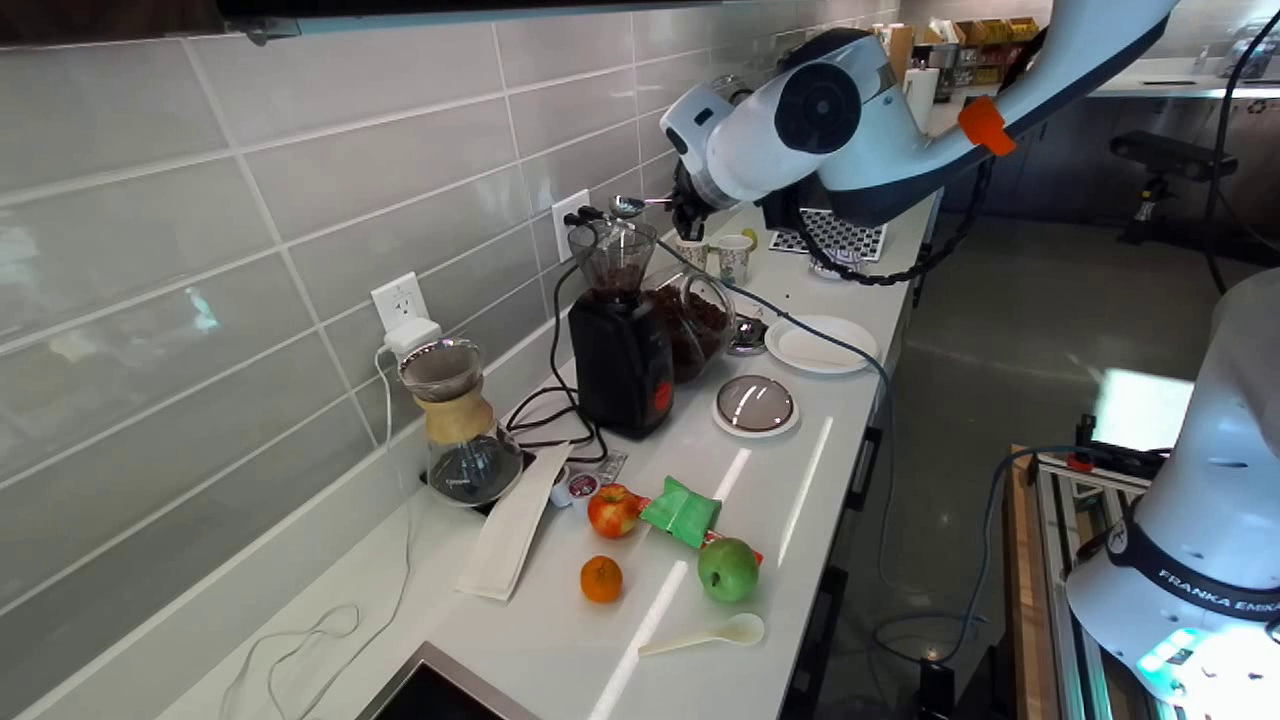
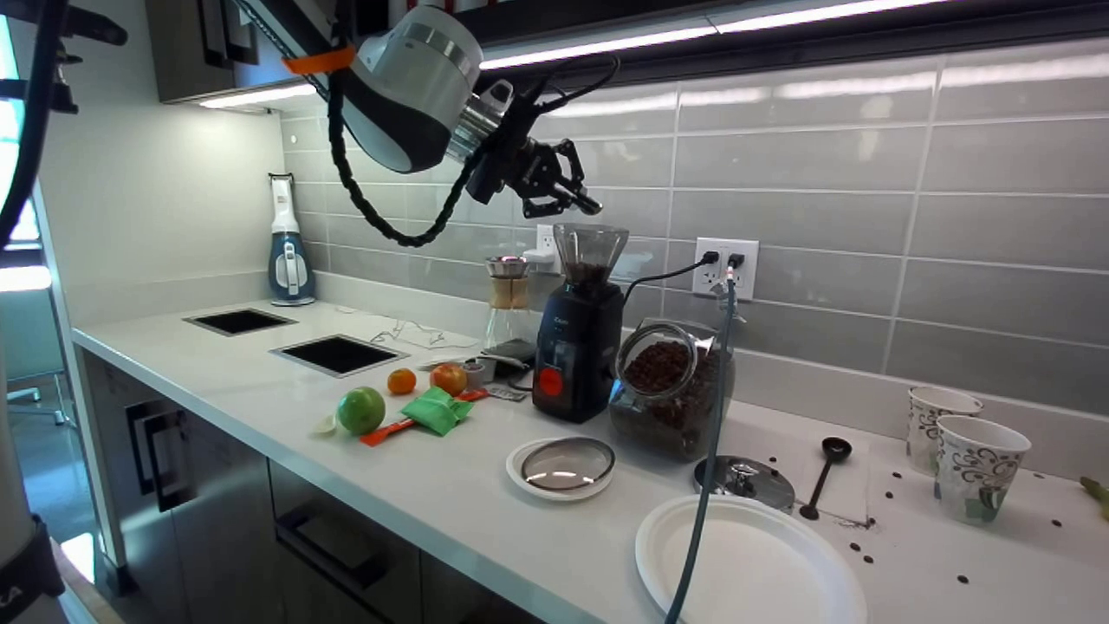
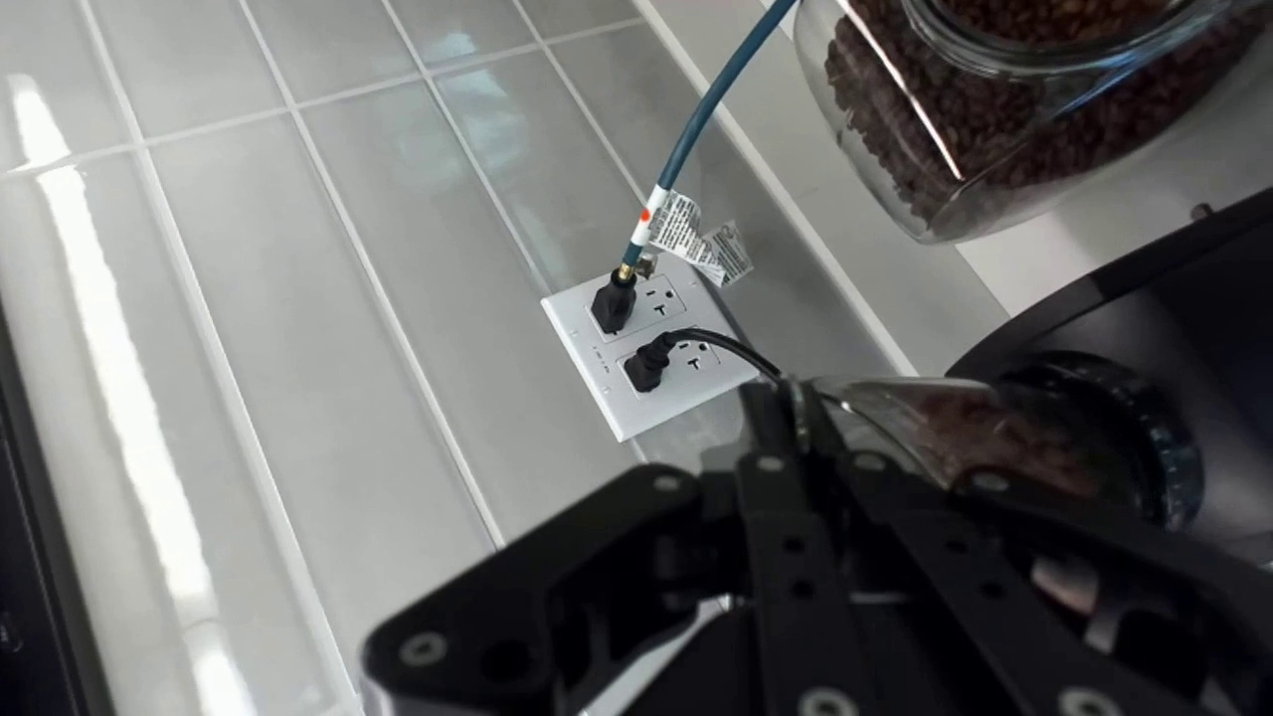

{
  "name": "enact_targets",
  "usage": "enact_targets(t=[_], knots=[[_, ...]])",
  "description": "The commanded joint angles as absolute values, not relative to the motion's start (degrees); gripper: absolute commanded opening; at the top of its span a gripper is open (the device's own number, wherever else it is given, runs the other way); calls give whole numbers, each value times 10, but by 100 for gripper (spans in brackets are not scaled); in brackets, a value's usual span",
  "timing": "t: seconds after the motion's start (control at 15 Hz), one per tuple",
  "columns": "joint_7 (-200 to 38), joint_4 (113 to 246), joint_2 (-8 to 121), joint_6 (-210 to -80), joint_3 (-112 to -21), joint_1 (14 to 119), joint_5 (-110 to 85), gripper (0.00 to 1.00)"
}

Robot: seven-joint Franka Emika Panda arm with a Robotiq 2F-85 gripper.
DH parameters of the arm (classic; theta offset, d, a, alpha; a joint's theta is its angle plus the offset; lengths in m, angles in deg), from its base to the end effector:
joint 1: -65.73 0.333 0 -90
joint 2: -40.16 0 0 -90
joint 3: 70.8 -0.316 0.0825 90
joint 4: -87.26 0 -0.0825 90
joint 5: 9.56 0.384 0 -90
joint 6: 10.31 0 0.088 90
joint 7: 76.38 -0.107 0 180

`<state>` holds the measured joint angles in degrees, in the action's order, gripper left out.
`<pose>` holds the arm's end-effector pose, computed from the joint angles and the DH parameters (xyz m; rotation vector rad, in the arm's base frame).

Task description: Take a scoop of coffee grounds and place them in the coffee blender

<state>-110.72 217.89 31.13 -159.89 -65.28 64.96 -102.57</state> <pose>0.5173 -0.0364 0.4544 2.0047 0.6247 0.7109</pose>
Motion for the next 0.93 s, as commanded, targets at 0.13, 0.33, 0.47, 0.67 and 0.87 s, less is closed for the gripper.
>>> enact_targets(t=[0.13, 0.33, 0.47, 0.67, 0.87], knots=[[-1094, 2164, 330, -1686, -625, 642, -969, 1], [-1082, 2160, 335, -1719, -615, 642, -933, 1], [-1068, 2158, 338, -1734, -610, 644, -909, 1], [-1032, 2158, 345, -1751, -604, 645, -860, 1], [-980, 2159, 352, -1777, -597, 647, -793, 1]])
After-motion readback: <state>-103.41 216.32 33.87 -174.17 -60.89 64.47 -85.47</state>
